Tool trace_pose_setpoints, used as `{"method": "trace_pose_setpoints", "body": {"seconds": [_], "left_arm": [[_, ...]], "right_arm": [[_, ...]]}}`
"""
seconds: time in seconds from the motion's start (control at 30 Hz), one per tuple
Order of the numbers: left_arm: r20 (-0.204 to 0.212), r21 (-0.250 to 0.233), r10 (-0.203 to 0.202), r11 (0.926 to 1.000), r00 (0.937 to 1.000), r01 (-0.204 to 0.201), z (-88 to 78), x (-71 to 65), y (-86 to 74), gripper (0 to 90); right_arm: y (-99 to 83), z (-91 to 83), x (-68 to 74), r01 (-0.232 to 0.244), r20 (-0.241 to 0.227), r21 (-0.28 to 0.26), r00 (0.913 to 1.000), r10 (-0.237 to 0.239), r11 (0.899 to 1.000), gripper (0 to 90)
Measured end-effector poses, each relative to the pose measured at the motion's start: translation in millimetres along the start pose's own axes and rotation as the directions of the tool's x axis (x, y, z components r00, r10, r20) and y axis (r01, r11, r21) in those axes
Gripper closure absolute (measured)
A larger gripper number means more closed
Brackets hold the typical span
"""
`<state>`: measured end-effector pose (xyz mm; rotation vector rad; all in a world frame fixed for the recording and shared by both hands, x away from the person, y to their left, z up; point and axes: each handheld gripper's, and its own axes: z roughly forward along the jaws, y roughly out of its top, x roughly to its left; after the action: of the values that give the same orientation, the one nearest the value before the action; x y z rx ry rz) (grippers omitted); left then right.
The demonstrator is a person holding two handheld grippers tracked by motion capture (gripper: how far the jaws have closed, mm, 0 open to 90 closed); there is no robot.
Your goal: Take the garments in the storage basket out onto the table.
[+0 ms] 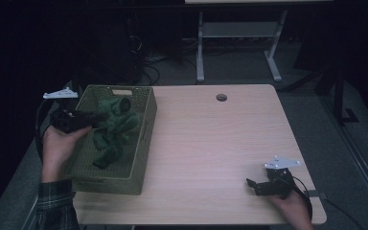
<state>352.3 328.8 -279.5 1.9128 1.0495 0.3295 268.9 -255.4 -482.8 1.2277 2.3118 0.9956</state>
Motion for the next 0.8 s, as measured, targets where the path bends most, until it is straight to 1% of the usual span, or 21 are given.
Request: {"method": "trace_pose_setpoints", "body": {"seconds": [0.1,0.13,0.3,0.33,0.43,0.57,0.7,0.8], "left_arm": [[-0.021,-0.001,0.001,1.0000,0.9998,-0.001,-1.9,-5.3,4.9,84.8],[-0.018,-0.005,0.005,1.0000,0.9998,-0.005,-2.9,-7.7,7.1,84.9],[0.011,-0.013,0.025,0.9996,0.9996,-0.025,-6.9,-16.1,18.1,84.8],[0.025,-0.016,0.033,0.9993,0.9991,-0.033,-7.9,-18.7,21.5,84.9],[0.043,-0.036,0.050,0.9982,0.9978,-0.048,-10.6,-26.2,30.6,84.9],[0.052,-0.057,0.082,0.9953,0.9953,-0.079,-13.8,-36.6,44.0,85.1],[0.064,-0.072,0.105,0.9923,0.9924,-0.100,-12.3,-46.4,55.1,85.1],[0.082,-0.081,0.111,0.9912,0.9905,-0.104,-7.5,-52.7,61.0,85.4]], "right_arm": [[0.0,0.0,0.0,0.000,0.000,0.000,1.0000,0.000,1.000,7.3],[0.0,0.0,-0.1,0.001,0.000,0.000,1.0000,-0.001,1.000,7.2],[0.0,0.0,-0.1,0.001,-0.001,0.000,1.0000,-0.001,1.000,7.2],[0.0,0.0,-0.1,0.001,0.000,0.000,1.0000,-0.001,1.000,7.2],[0.0,0.0,-0.1,0.001,0.000,0.001,1.0000,-0.001,1.000,7.2],[0.0,0.0,-0.1,0.002,0.000,0.001,1.0000,-0.002,1.000,7.2],[0.0,0.0,-0.1,0.002,0.000,0.000,1.0000,-0.002,1.000,7.2],[0.0,0.0,-0.1,0.002,0.000,0.001,1.0000,-0.002,1.000,7.2]]}}
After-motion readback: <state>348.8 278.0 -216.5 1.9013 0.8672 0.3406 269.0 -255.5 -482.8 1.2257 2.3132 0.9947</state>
